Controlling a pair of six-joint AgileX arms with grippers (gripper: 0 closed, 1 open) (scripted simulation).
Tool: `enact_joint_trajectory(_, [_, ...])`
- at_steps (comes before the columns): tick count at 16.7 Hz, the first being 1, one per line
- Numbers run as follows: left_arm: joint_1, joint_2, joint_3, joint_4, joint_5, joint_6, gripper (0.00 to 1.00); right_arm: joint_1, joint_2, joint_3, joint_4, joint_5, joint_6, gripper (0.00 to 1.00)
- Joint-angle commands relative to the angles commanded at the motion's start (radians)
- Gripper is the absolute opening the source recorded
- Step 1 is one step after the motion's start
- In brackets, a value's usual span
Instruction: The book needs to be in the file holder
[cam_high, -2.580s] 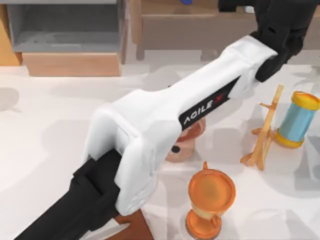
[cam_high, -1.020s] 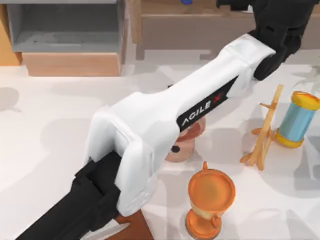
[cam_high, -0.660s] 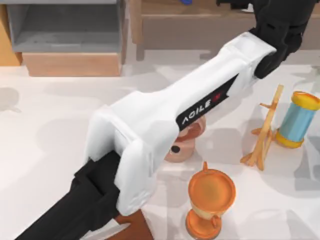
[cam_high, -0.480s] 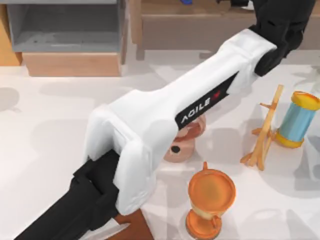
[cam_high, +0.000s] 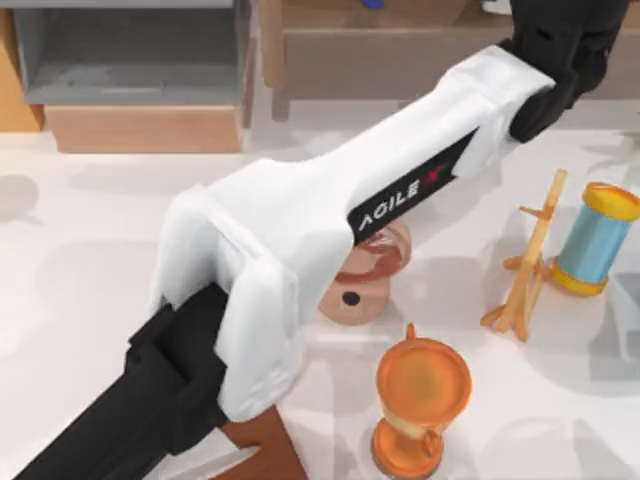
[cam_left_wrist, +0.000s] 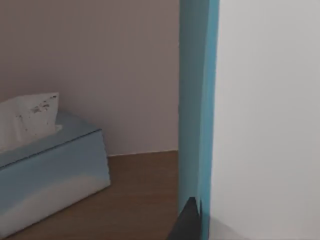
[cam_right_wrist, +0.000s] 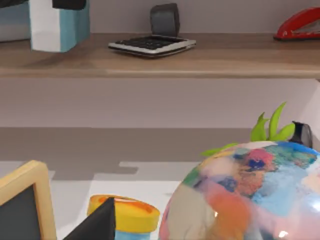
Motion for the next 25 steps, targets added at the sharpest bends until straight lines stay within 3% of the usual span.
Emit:
enact_joint_trajectory(5, [-0.002, -0.242, -0.357, 0.028, 0.085, 0.185, 0.00, 0.000, 0.000, 0.000, 0.000, 0.000, 0.000, 1.00])
enact_joint_trajectory(16, [0.033, -1.009, -1.424, 0.117, 0.314, 0.723, 0.00, 0.000, 0.000, 0.000, 0.000, 0.000, 0.000, 1.00])
enact_joint_trajectory(21, [0.129, -1.260, -1.829, 0.209, 0.396, 0.955, 0.00, 0.000, 0.000, 0.000, 0.000, 0.000, 0.000, 1.00])
enact_joint_trajectory(25, [0.277, -1.345, -2.043, 0.318, 0.443, 1.122, 0.00, 0.000, 0.000, 0.000, 0.000, 0.000, 0.000, 1.00])
